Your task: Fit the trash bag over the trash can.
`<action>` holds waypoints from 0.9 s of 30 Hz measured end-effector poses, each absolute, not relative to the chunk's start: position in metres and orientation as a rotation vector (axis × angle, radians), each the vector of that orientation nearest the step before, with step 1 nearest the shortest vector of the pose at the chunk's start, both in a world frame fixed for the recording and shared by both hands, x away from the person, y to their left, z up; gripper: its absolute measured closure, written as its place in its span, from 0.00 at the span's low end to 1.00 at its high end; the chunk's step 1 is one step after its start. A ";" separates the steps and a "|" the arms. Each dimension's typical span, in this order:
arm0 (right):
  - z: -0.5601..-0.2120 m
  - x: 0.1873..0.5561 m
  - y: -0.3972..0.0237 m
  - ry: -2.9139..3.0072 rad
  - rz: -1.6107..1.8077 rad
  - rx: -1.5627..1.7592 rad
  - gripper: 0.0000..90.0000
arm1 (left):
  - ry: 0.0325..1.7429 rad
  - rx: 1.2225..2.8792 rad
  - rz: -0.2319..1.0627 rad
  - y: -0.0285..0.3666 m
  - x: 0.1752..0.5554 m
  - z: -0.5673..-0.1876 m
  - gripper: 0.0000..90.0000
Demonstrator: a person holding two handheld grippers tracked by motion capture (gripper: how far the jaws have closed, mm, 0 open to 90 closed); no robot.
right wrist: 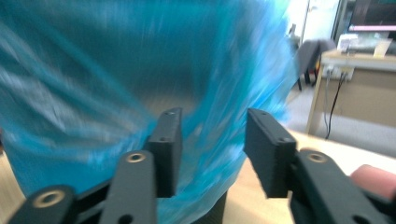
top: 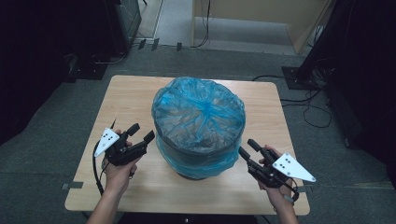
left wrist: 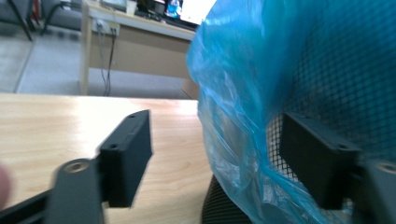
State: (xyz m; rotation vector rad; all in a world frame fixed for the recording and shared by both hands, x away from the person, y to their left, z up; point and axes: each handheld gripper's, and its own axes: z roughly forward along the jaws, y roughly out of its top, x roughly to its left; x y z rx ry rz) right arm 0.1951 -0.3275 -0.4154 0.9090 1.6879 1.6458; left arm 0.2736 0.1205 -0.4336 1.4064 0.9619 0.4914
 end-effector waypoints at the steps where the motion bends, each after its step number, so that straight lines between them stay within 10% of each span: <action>1: -0.410 0.194 -0.332 1.681 1.661 0.893 0.57 | 0.955 1.403 0.498 0.123 0.272 -0.432 0.24; 8: -0.375 0.189 -0.353 1.643 1.680 0.816 0.53 | 0.977 1.409 0.554 0.140 0.261 -0.430 0.10; 20: -0.322 0.207 -0.344 1.678 1.711 0.693 0.93 | 1.073 1.460 0.631 0.164 0.245 -0.441 0.00; 27: -0.307 0.225 -0.336 1.734 1.756 0.658 1.00 | 1.148 1.507 0.679 0.179 0.239 -0.460 0.00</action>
